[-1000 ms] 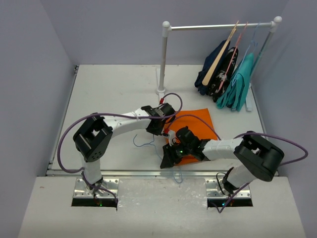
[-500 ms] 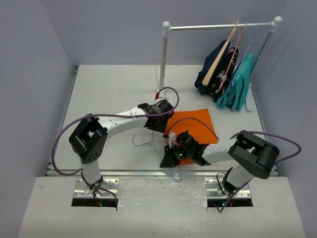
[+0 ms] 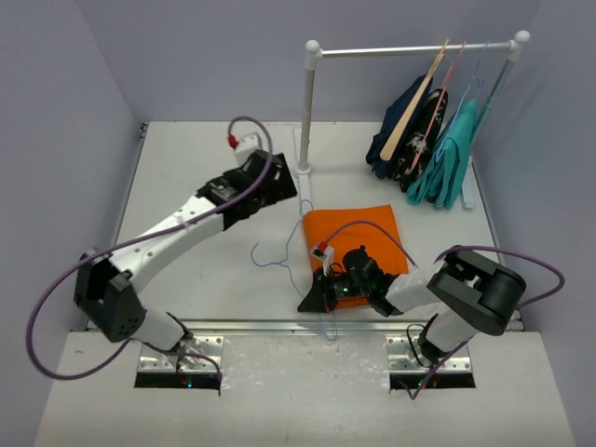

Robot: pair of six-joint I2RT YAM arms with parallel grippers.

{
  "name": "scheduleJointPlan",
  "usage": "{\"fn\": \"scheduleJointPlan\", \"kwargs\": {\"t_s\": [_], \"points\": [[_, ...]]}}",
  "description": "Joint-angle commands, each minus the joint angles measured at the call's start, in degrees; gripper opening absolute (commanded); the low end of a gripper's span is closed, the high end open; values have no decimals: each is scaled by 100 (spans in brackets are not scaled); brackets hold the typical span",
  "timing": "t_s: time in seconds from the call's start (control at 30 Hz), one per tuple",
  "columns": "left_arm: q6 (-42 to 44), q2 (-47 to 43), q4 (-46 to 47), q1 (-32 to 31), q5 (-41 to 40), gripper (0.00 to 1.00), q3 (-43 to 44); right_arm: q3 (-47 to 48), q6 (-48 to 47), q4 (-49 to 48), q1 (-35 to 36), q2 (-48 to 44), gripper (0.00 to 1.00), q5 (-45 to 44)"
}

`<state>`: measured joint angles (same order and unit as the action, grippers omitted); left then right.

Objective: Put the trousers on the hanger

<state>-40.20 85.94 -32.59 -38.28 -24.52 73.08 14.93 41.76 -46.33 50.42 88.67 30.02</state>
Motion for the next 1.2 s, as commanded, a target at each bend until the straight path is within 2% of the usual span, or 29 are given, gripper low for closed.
{"fn": "scheduleJointPlan", "kwargs": {"t_s": [0.0, 0.1, 0.3, 0.43, 0.53, 0.67, 0.73, 0.83, 1.0, 1.03, 1.17], "points": [[-586, -1789, 296, 480, -1066, 100, 205, -144, 569, -1600, -313, -11, 0, 759], [-374, -2651, -32, 497, -1527, 100, 196, -210, 879, -2135, -476, -276, 0, 1088], [195, -3971, -165, 496, -1122, 100, -775, -22, 1251, -2310, -672, -1005, 0, 1342], [463, -4187, -202, 496, -968, 100, -1519, 107, 1437, -2310, -973, -1584, 0, 1395], [356, -4367, -47, 496, -681, 100, -2487, 115, 1481, -2305, -1246, -1942, 0, 1426], [6, -4330, 691, 496, 261, 100, -3248, 53, 1397, -2258, -1298, -1905, 0, 1436], [-454, -4292, 1218, 496, 619, 100, -3834, -88, 1538, -2676, -1298, -1827, 0, 1405], [-726, -4258, 2054, 494, 1289, 98, -4619, -116, 1619, -2794, -1319, -1903, 0, 1343], [-783, -3583, 4455, 471, 3000, 82, -5406, 76, 1720, -2776, -1443, -2243, 0, 1269], [-842, -3433, 5049, 393, 3202, 78, -5519, 150, 1784, -2768, -1502, -2326, 0, 1246], [-853, -2641, 5853, -74, 3441, 65, -5289, 431, 1889, -2562, -1622, -2461, 0, 1246]]}}
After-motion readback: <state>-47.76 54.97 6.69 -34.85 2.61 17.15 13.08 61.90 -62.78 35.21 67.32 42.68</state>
